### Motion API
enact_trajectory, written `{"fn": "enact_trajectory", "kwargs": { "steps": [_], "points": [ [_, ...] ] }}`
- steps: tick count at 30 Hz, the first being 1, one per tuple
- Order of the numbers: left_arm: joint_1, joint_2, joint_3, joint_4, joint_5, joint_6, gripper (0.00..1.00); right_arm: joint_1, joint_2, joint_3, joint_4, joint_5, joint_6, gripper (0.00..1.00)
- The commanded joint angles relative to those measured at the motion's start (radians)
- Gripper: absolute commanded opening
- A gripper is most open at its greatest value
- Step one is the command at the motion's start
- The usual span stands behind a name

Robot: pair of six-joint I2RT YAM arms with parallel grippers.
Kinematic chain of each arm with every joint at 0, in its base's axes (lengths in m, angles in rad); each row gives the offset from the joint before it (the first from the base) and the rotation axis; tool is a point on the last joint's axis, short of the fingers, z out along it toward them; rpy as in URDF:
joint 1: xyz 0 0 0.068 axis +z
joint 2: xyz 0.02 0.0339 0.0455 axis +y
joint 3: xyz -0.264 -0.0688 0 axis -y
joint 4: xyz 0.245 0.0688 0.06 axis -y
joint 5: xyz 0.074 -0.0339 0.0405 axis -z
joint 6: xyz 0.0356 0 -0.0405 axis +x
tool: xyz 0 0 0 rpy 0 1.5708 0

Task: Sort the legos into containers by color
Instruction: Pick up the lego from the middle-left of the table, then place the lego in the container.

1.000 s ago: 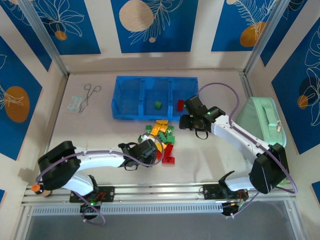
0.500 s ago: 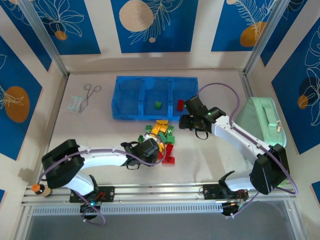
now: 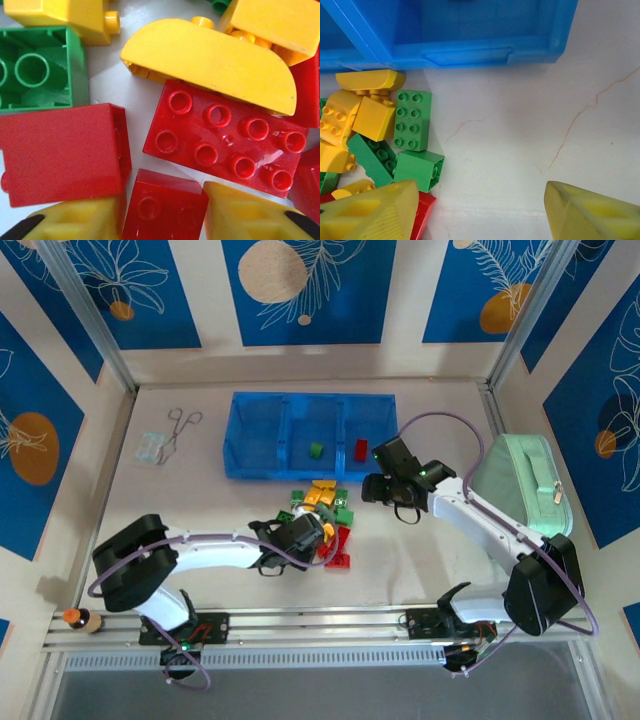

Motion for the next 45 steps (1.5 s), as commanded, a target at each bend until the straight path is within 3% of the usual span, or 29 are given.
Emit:
{"fn": "enact_trajectory", "kwargs": {
  "steps": [1, 9, 16, 22, 27, 31, 36, 40, 45],
  "points": [
    [0.001, -0.081, 0.008, -0.058, -0.011, -0.014, 0.39, -0.004, -0.015, -0.021, 0.020, -0.025, 0.026, 0.68],
    [0.062, -0.220, 0.056, -0.155, -0.031, 0.024, 0.38, -0.003, -0.017, -0.026, 0.026, -0.031, 0.030, 0.67],
    [0.339, -0.301, 0.146, -0.180, 0.051, 0.127, 0.37, 0.017, -0.030, -0.034, 0.024, -0.038, 0.043, 0.67],
    [0.557, -0.172, 0.321, -0.177, 0.106, 0.231, 0.37, 0.070, -0.018, -0.014, 0.006, -0.027, 0.055, 0.66],
    [0.655, -0.044, 0.434, -0.159, 0.173, 0.243, 0.35, 0.103, -0.027, -0.015, -0.018, 0.002, 0.072, 0.65],
    [0.641, -0.037, 0.455, -0.120, 0.214, 0.217, 0.34, 0.092, -0.058, -0.031, -0.047, 0.036, 0.083, 0.65],
    [0.522, 0.026, 0.595, -0.128, 0.179, 0.231, 0.35, 0.028, -0.091, -0.028, -0.136, 0.137, 0.182, 0.64],
    [0.426, 0.190, 0.817, -0.179, 0.195, 0.265, 0.35, -0.034, -0.144, -0.081, -0.078, 0.051, 0.176, 0.64],
    [0.367, 0.445, 1.121, -0.260, 0.265, 0.274, 0.35, -0.059, -0.139, -0.098, -0.071, -0.024, 0.151, 0.64]
  ]
}}
